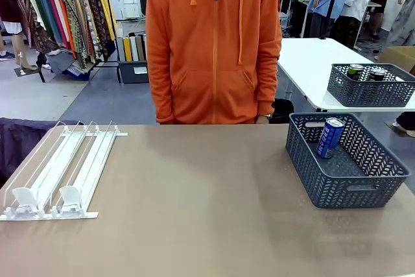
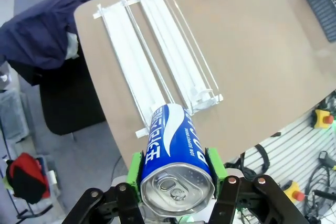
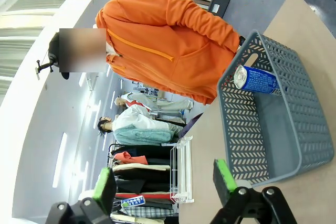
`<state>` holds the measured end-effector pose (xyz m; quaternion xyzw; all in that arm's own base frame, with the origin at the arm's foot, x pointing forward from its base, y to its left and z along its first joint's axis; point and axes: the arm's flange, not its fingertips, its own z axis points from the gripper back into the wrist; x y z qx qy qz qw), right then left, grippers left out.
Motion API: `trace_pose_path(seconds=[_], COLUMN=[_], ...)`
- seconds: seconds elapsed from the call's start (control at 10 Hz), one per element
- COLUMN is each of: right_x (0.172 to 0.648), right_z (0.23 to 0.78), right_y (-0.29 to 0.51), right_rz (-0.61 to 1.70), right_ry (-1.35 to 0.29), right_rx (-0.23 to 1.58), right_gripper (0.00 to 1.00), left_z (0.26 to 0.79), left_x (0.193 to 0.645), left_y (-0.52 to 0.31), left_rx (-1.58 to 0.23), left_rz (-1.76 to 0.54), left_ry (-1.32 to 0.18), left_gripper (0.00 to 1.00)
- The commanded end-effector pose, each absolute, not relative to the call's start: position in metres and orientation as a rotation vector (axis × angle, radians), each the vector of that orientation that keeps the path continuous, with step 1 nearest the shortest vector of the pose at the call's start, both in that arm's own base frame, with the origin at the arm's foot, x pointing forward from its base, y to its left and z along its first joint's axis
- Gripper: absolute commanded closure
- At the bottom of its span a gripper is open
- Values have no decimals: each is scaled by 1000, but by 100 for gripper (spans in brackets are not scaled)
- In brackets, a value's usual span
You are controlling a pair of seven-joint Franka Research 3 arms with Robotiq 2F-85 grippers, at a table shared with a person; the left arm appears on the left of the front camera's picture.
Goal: Retrieve and store the cans from the dispenser.
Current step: Pick up one can from the Automatic Can Dispenser and place it in the middle of the table.
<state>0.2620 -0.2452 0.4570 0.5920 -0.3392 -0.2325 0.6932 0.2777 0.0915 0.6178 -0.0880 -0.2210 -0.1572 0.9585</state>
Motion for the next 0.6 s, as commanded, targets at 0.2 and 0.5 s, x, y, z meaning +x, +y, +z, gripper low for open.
trace_pose_path(seconds=[0.2,0.5], right_x=[264,264], right_z=[459,459], right_y=[-244,-244], right_rz=[-509,-509], right_ry=[-778,-778], right_rx=[1333,1333], right_gripper=[0,0], left_z=[603,591], left_x=[327,384], left_y=[-35,-203], left_rx=[-225,-238], left_rz=[-506,-723], left_ry=[-428,-329], left_gripper=[100,100])
